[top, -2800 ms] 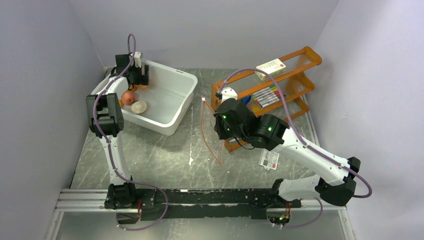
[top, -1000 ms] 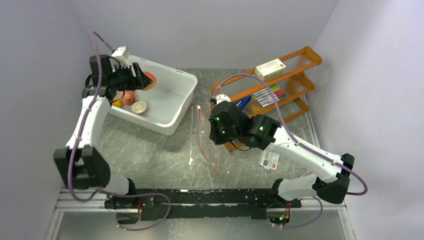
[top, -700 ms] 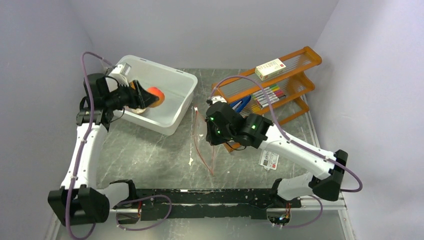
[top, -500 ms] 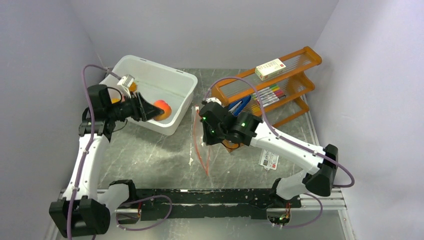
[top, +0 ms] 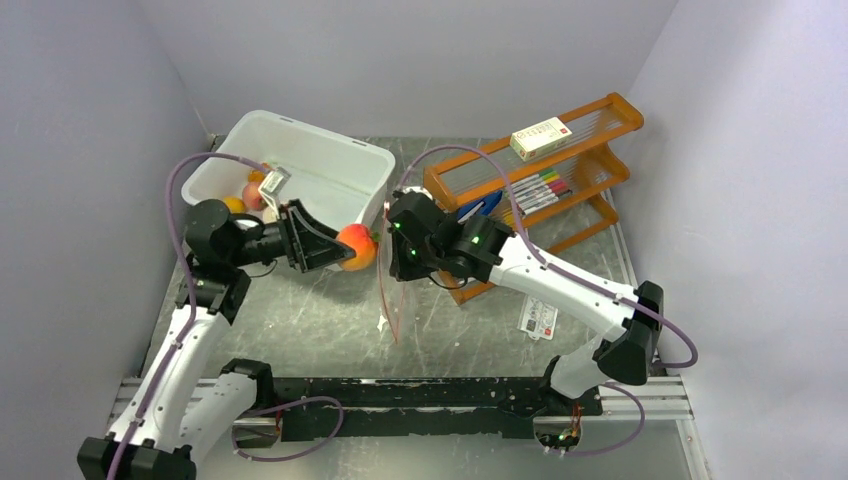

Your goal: Place the food in the zip-top bag and seal the zipper

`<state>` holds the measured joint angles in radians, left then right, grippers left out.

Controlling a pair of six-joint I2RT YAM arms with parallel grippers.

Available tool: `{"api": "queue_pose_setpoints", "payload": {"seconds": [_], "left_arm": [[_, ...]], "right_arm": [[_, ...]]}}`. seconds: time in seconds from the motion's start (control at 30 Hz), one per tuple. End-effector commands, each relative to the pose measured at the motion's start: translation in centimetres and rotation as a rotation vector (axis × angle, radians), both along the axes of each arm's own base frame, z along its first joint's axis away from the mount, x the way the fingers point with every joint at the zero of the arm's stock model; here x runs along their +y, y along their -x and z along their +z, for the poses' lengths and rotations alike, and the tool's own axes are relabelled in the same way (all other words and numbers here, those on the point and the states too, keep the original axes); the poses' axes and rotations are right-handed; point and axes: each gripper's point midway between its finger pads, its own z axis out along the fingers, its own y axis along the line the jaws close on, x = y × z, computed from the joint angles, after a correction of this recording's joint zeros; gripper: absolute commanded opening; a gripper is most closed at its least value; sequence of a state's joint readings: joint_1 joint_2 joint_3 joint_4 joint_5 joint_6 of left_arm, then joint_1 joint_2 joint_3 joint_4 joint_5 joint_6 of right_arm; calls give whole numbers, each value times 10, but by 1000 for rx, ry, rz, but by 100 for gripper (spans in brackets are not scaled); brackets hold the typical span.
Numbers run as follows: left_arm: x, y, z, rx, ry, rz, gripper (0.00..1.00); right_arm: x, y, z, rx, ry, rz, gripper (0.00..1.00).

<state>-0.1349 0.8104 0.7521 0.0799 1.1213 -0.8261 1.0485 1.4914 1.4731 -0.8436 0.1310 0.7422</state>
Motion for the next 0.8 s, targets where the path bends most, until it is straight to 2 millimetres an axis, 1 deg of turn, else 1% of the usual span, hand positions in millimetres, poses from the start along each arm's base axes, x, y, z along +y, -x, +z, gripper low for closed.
{"api": "queue_pose_setpoints", "payload": {"seconds": [0.0, 0.07, 0.2, 0.3, 0.4, 0.47, 0.53, 0.77], "left_arm": [[-23, 8, 15, -51, 32, -56, 53], [-28, 11, 11, -42, 40, -74, 52], [-35, 19, 10, -47, 86, -109, 53], [-36, 10, -5, -26, 31, -59, 52], [-33, -1, -26, -21, -42, 3, 53], [-31, -11, -45, 13, -99, 48, 53], [-31, -14, -56, 29, -127, 49, 52], [-22, -25, -68, 39, -200, 152, 51]], "right_arm": [[3, -7, 18, -21, -41, -37, 0], [4, -7, 18, -20, -44, -39, 0], [4, -7, 18, -21, -54, -45, 0], [5, -7, 23, -28, -73, -48, 0], [4, -8, 28, -39, -86, -55, 0], [2, -8, 32, -46, -92, -57, 0], [0, -8, 34, -53, -90, -59, 0], [-3, -5, 47, -80, -133, -45, 0]]}}
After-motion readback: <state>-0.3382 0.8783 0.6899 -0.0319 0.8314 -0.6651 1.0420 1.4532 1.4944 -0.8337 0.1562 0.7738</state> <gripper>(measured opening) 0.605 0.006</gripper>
